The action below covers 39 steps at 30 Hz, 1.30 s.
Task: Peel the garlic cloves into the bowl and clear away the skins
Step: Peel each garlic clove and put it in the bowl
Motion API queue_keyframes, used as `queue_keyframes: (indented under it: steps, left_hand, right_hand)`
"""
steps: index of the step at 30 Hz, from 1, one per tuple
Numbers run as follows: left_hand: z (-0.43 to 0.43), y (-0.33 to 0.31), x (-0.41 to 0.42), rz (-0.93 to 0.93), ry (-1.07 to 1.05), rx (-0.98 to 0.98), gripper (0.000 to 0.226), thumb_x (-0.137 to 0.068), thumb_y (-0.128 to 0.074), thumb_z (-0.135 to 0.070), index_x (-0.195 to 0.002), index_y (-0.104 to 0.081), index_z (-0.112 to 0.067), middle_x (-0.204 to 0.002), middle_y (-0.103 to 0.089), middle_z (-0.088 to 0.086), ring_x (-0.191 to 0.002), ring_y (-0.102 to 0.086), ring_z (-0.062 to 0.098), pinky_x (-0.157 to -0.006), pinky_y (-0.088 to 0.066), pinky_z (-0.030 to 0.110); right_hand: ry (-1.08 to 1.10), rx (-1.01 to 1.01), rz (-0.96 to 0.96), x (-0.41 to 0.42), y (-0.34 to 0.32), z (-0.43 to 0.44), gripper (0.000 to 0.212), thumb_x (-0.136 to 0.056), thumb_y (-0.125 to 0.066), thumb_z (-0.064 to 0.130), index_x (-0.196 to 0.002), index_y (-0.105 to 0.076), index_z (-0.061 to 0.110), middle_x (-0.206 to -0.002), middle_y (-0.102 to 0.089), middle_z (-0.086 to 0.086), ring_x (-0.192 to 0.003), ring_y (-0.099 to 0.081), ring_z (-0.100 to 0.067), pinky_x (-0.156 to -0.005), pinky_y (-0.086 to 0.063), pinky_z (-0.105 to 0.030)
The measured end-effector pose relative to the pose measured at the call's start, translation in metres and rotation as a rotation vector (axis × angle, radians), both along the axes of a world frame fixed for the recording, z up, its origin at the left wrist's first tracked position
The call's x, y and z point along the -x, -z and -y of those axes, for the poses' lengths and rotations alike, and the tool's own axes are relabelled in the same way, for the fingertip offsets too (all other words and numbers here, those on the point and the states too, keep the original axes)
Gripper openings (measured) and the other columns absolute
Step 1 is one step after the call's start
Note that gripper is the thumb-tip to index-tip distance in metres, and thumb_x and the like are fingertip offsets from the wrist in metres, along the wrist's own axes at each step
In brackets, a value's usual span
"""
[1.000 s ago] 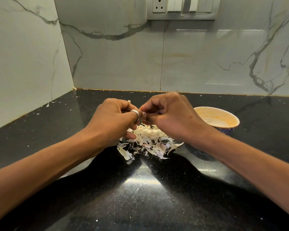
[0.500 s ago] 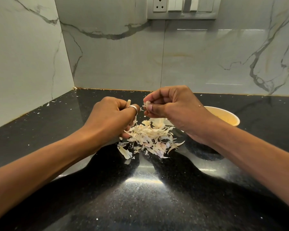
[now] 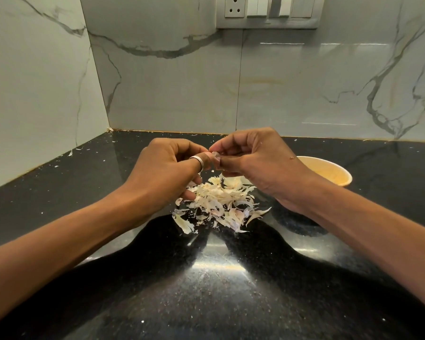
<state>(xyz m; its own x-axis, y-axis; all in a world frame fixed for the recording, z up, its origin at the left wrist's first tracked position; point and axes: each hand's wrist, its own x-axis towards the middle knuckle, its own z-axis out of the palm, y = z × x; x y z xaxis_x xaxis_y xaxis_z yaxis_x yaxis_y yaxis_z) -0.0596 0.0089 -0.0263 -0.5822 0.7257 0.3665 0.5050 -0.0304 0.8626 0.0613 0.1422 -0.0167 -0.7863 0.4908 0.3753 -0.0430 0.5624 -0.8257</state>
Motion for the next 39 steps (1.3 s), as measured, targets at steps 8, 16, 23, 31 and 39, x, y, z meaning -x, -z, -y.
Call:
queue_keyframes:
  steps: [8,16,23,31,39]
  left_hand:
    - [-0.0004,0.0002,0.002,0.062,0.018,-0.002,0.007,-0.094,-0.069,-0.018,-0.094,-0.076,-0.017,-0.071,-0.071,-0.004,-0.064,-0.065,0.009,-0.052,-0.055,0.026]
    - [-0.001,0.0018,0.0038,-0.004,-0.054,0.025,0.011,-0.094,-0.067,-0.014,-0.086,-0.073,-0.016,-0.073,-0.071,0.009,-0.06,-0.067,0.009,-0.051,-0.055,0.026]
    - [-0.0008,0.0021,0.0053,-0.035,-0.074,0.06,0.01,-0.092,-0.069,-0.017,-0.085,-0.072,-0.01,-0.078,-0.071,0.014,-0.056,-0.065,0.01,-0.05,-0.055,0.025]
    - [-0.0008,0.0024,0.0054,-0.134,-0.074,0.095,0.03,-0.096,-0.064,-0.027,-0.076,-0.072,-0.006,-0.068,-0.07,0.013,-0.051,-0.064,0.013,-0.048,-0.055,0.026]
    - [0.001,0.0023,0.0065,-0.277,-0.113,0.009,0.003,-0.09,-0.073,-0.024,-0.09,-0.074,-0.026,-0.076,-0.071,-0.008,-0.06,-0.07,0.013,-0.047,-0.057,0.029]
  right_hand:
    - [-0.001,-0.01,-0.005,0.0007,-0.0003,0.0005,0.012,-0.087,-0.079,0.009,-0.099,-0.081,0.013,-0.09,-0.079,-0.007,-0.081,-0.069,-0.019,-0.087,-0.062,-0.043]
    - [-0.044,0.036,0.001,0.0016,0.0004,0.0062,0.016,-0.087,-0.077,0.0,-0.1,-0.079,0.009,-0.094,-0.078,-0.016,-0.083,-0.07,-0.019,-0.09,-0.061,-0.045]
    - [-0.048,0.121,-0.028,-0.0002,-0.0014,0.0046,0.014,-0.089,-0.075,0.0,-0.102,-0.074,0.005,-0.1,-0.076,-0.02,-0.084,-0.069,-0.017,-0.084,-0.061,-0.035]
    - [-0.044,0.165,-0.054,-0.0013,-0.0049,-0.0003,0.016,-0.091,-0.072,-0.002,-0.107,-0.073,0.003,-0.095,-0.075,-0.015,-0.082,-0.068,-0.013,-0.074,-0.061,-0.022]
    - [-0.011,0.067,-0.004,-0.0015,-0.0026,0.0007,0.015,-0.09,-0.074,0.001,-0.103,-0.073,0.009,-0.095,-0.077,-0.014,-0.094,-0.075,-0.026,-0.081,-0.064,-0.036]
